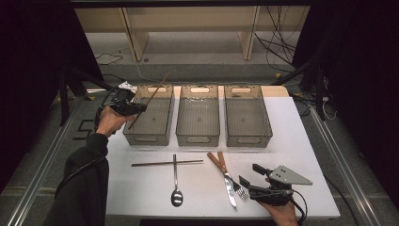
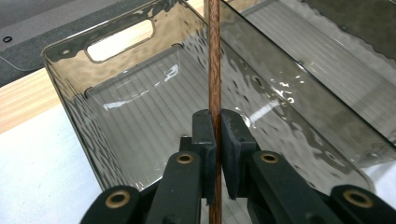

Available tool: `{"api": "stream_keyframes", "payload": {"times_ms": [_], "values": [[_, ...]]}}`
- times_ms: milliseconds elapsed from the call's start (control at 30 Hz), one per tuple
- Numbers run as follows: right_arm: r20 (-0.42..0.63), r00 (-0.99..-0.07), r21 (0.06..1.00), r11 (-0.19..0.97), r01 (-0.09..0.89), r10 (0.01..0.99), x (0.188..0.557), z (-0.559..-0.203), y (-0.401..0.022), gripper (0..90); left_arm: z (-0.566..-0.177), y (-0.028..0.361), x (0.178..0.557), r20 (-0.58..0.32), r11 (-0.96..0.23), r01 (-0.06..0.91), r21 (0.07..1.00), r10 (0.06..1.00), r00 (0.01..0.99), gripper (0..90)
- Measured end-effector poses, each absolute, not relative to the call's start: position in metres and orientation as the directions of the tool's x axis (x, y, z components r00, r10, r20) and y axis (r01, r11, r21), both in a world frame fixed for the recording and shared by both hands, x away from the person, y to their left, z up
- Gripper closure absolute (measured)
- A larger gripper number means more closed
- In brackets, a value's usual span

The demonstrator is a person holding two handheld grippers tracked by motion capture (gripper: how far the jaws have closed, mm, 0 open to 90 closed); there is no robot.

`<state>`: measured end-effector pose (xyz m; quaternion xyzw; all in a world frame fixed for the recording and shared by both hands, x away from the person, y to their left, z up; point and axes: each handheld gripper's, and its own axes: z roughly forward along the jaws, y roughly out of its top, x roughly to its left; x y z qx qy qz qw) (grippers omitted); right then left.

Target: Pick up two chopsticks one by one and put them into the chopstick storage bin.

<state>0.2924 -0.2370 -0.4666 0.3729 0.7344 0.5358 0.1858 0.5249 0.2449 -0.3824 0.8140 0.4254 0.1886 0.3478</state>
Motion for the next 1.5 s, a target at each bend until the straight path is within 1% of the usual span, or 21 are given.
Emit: {"api": "stream_keyframes", "payload": {"times_ms": [267,567,700,833,900,1000,1067,1100,1133,1233,1367,1433,1500], "values": [[0.127,-0.653,0.926,0.147,0.348,0.747,0.292,-0.467,-0.237,29.8,-0.394,0.245,0.526,0.010,-0.388,0.568,0.725,0.831,0.555,84.3],[0.128,-0.654,0.925,0.148,0.349,0.746,0.292,-0.466,-0.237,29.8,-0.397,0.242,0.526,0.011,-0.389,0.577,0.718,0.836,0.549,83.9],[0.126,-0.654,0.926,0.148,0.347,0.746,0.292,-0.467,-0.237,29.8,-0.403,0.241,0.528,0.027,-0.401,0.590,0.700,0.842,0.540,83.5],[0.126,-0.654,0.927,0.147,0.346,0.746,0.292,-0.466,-0.237,29.8,-0.410,0.242,0.529,0.019,-0.385,0.610,0.693,0.855,0.518,81.8],[0.127,-0.653,0.926,0.146,0.347,0.746,0.292,-0.467,-0.237,29.8,-0.410,0.243,0.529,0.029,-0.382,0.618,0.688,0.864,0.502,70.9],[0.127,-0.653,0.926,0.146,0.347,0.747,0.292,-0.467,-0.237,29.8,-0.405,0.245,0.525,0.018,-0.366,0.614,0.699,0.868,0.496,62.7],[0.130,-0.653,0.925,0.147,0.352,0.746,0.292,-0.467,-0.237,29.8,-0.402,0.244,0.522,0.008,-0.356,0.623,0.696,0.873,0.488,51.8],[0.130,-0.652,0.924,0.147,0.352,0.747,0.293,-0.467,-0.237,29.8,-0.399,0.244,0.520,0.001,-0.357,0.625,0.694,0.869,0.496,47.9],[0.130,-0.652,0.924,0.147,0.352,0.747,0.293,-0.467,-0.237,29.8,-0.397,0.243,0.517,-0.010,-0.354,0.626,0.694,0.866,0.501,47.9],[0.129,-0.652,0.925,0.147,0.351,0.747,0.292,-0.467,-0.237,29.8,-0.392,0.239,0.507,-0.025,-0.351,0.622,0.700,0.858,0.513,41.9],[0.129,-0.652,0.924,0.148,0.352,0.747,0.293,-0.467,-0.237,29.8,-0.386,0.230,0.490,-0.031,-0.372,0.608,0.701,0.837,0.547,36.3],[0.131,-0.652,0.924,0.147,0.353,0.747,0.292,-0.467,-0.237,29.8,-0.384,0.224,0.478,-0.043,-0.387,0.599,0.701,0.815,0.577,33.8],[0.130,-0.653,0.924,0.147,0.353,0.746,0.292,-0.467,-0.237,29.8,-0.383,0.219,0.467,-0.036,-0.409,0.581,0.704,0.796,0.604,31.4]]}}
